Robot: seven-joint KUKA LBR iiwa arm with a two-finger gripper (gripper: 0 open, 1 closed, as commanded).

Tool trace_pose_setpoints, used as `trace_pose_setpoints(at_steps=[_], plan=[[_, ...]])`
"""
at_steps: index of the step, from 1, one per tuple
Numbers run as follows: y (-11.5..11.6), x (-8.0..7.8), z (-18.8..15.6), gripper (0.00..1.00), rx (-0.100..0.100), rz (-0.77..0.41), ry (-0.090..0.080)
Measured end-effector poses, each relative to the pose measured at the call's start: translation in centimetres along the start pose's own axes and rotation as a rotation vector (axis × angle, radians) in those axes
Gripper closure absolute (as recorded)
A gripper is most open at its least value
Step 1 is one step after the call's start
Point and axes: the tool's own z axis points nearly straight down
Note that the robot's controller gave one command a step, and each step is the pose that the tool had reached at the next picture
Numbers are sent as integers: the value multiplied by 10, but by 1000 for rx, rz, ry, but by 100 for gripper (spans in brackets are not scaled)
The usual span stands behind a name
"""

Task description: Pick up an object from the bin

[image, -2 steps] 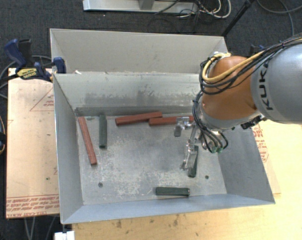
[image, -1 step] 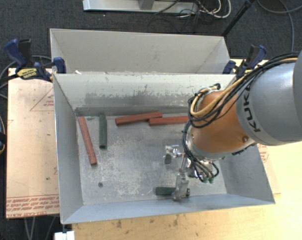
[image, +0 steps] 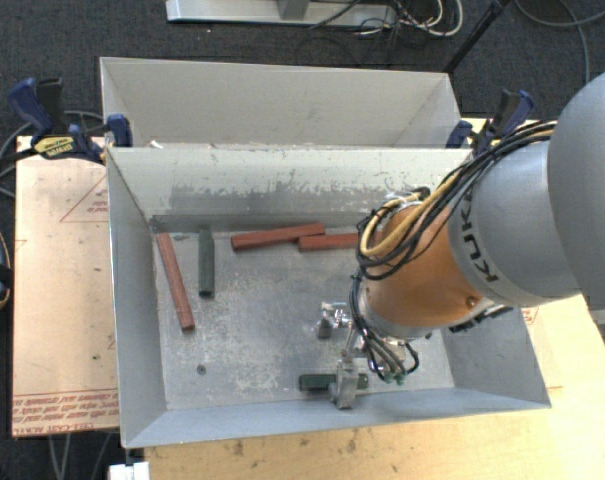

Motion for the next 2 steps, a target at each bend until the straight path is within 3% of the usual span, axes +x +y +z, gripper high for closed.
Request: trace_pose_setpoints(at_steps=[1,2], plan=[[0,1,-1,100,-1,3,3],[9,-30,-140,100,0,57,1]])
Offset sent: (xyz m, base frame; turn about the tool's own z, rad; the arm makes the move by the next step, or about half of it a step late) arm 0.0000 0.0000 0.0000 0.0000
